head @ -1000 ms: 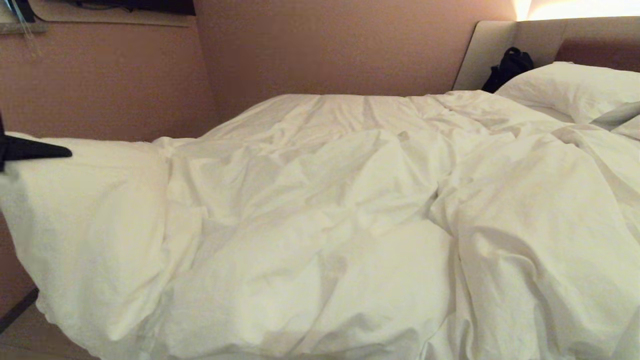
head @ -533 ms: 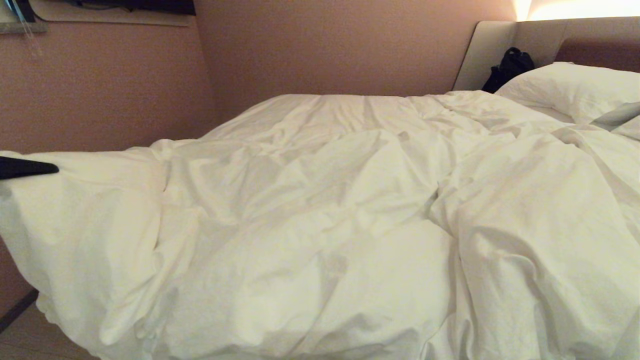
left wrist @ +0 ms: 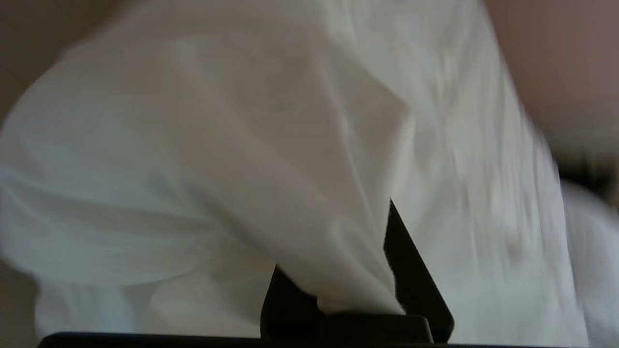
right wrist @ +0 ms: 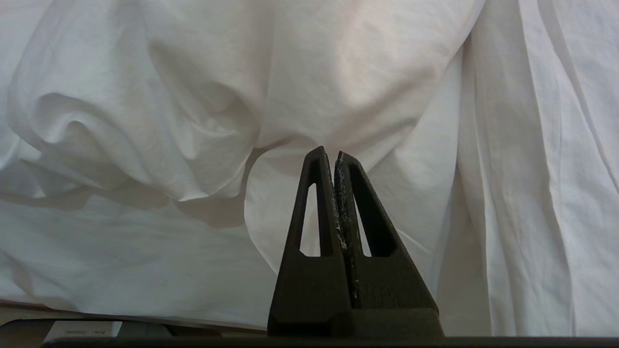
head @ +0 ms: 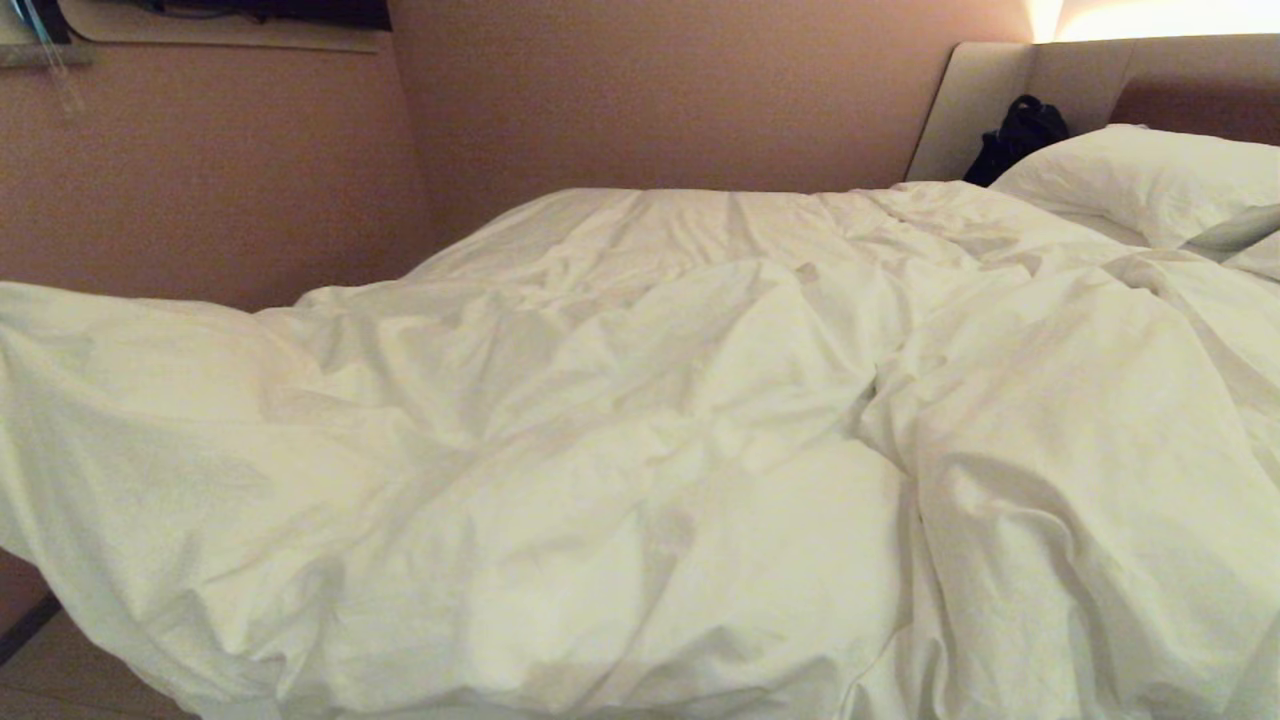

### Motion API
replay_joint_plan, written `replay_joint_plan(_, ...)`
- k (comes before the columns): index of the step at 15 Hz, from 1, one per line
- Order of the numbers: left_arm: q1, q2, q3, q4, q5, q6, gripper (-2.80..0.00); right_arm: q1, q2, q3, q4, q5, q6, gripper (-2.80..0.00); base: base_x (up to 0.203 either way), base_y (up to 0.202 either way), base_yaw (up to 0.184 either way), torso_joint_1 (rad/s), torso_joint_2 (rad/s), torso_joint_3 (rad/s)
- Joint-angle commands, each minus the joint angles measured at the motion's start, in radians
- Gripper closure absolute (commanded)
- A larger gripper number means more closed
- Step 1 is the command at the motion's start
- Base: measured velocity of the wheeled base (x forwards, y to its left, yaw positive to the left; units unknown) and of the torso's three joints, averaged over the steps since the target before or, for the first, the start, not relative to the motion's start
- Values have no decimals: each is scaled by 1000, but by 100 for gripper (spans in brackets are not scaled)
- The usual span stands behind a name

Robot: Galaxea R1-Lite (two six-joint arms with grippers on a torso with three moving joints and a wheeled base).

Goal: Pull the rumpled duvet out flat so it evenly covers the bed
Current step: Flatten the corners of the folded blanket

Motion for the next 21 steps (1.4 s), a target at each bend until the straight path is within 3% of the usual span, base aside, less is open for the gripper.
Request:
replay_joint_plan(1, 6, 125, -58, -100, 45, -58, 0, 0, 0, 0, 0, 0, -1, 0, 0, 0, 0, 0, 0, 0)
replay_joint_plan(10, -29, 408, -326, -111, 114, -59, 0, 0, 0, 0, 0, 0, -1, 0, 0, 0, 0, 0, 0, 0)
replay_joint_plan(15, -30, 369, -254, -109, 111, -38, 0, 0, 0, 0, 0, 0, -1, 0, 0, 0, 0, 0, 0, 0)
replay_joint_plan(16, -31, 343, -226, -110, 105, -24, -280, 0, 0, 0, 0, 0, -1, 0, 0, 0, 0, 0, 0, 0)
replay_joint_plan(19, -39, 273, -160, -103, 104, 43, -280, 0, 0, 0, 0, 0, -1, 0, 0, 0, 0, 0, 0, 0)
replay_joint_plan(21, -38, 192, -50, -107, 105, 102, -280, 0, 0, 0, 0, 0, -2, 0, 0, 0, 0, 0, 0, 0)
